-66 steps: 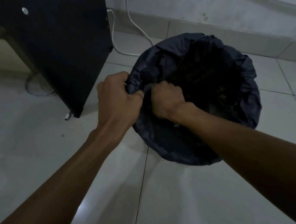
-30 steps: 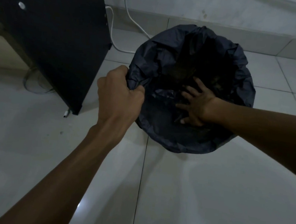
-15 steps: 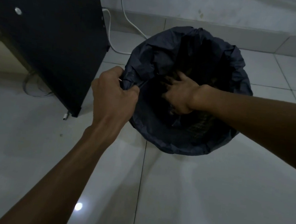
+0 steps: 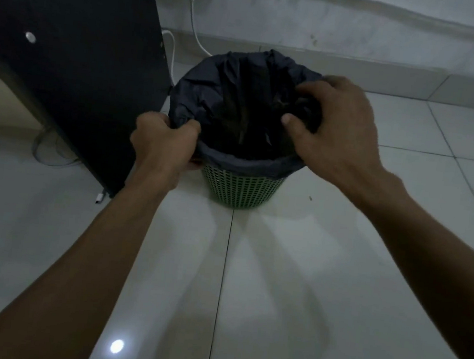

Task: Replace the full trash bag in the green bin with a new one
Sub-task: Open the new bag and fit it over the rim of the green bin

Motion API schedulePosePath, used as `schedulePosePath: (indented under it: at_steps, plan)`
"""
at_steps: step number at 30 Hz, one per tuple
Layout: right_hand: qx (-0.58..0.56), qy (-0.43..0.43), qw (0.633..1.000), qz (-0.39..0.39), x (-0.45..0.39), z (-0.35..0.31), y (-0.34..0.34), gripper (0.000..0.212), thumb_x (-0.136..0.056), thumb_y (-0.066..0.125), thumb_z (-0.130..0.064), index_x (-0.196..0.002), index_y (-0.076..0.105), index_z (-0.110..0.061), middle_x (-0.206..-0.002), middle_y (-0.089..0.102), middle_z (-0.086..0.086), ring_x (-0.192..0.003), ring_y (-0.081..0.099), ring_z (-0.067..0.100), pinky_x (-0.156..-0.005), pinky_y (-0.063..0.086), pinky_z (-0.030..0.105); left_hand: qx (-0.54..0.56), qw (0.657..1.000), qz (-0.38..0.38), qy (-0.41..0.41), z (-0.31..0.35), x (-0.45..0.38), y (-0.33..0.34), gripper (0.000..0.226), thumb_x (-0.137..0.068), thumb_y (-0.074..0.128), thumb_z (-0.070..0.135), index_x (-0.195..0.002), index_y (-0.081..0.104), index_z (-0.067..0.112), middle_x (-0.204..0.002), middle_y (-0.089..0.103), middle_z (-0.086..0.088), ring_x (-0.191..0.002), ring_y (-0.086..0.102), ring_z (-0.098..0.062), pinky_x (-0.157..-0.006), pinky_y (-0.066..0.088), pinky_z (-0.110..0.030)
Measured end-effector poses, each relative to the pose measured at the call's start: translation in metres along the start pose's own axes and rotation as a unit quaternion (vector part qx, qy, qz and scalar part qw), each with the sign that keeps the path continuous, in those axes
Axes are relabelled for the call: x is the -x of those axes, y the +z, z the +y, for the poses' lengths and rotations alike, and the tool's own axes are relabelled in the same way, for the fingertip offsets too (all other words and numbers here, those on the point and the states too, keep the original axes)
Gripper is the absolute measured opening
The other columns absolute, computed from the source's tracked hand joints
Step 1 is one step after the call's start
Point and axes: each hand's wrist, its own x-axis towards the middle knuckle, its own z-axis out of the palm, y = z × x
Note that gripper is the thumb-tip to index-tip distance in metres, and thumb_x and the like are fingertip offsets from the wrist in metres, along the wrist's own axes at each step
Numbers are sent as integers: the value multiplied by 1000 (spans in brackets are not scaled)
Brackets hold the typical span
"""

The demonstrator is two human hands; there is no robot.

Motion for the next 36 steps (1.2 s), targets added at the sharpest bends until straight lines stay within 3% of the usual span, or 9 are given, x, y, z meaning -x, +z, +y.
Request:
schedulePosePath:
  at_steps: [3, 6, 9, 15, 20, 32, 36]
  plan:
    - [-89, 159, 983, -20, 21, 11, 5, 62, -90, 55, -48, -143, 38, -21, -145, 39, 11, -135, 35, 28, -106, 31, 35, 4, 1000, -9, -22, 3, 3, 5, 18, -81, 71, 15, -70, 58, 10, -82, 67, -11, -59, 68, -17, -46, 56, -29]
    - [-274, 252, 926, -69, 31, 16, 14, 54, -95, 52, -41, -144, 36, -26, -134, 50, -3, -126, 47, 17, -98, 36, 28, 30, 998, -22, -45, 2, 3, 8, 18, -81, 73, 20, -84, 63, 6, -89, 68, -11, -66, 69, -19, -52, 58, -31]
    - [-341, 279, 894, -78, 32, 19, 25, 50, -96, 49, -42, -143, 39, -29, -133, 56, -8, -120, 54, 12, -104, 43, 37, 67, 995, -40, -64, -1, 2, 9, 27, -80, 76, 25, -93, 65, 4, -93, 70, -13, -76, 71, -24, -60, 60, -36]
    - [-346, 307, 884, -63, 11, 28, 34, 39, -98, 44, -39, -135, 45, -29, -120, 59, -4, -112, 56, 20, -101, 46, 48, 103, 985, -112, -85, 8, -4, 18, 21, -86, 71, 25, -96, 69, 8, -98, 72, -10, -88, 71, -23, -77, 60, -38]
    - [-339, 329, 879, -63, -14, 39, 41, 47, -96, 44, -44, -139, 40, -25, -132, 54, 1, -119, 53, 28, -103, 43, 52, 118, 974, -148, -123, 20, -23, 31, 30, -86, 71, 19, -111, 66, 3, -106, 70, -12, -93, 69, -25, -87, 56, -42]
    - [-307, 345, 882, -92, -33, 48, 34, 40, -97, 45, -41, -132, 45, -22, -126, 56, 6, -108, 56, 26, -91, 51, 45, 85, 969, -177, -151, 33, -31, 45, 24, -89, 67, 23, -107, 63, 9, -98, 65, -8, -89, 66, -25, -91, 54, -46]
    - [-288, 328, 894, -104, -30, 50, 24, 49, -97, 47, -40, -142, 36, -25, -138, 50, 4, -121, 50, 27, -102, 44, 47, 35, 982, -147, -114, 37, -32, 42, 23, -88, 67, 31, -98, 61, 11, -99, 63, -6, -90, 64, -24, -86, 54, -37]
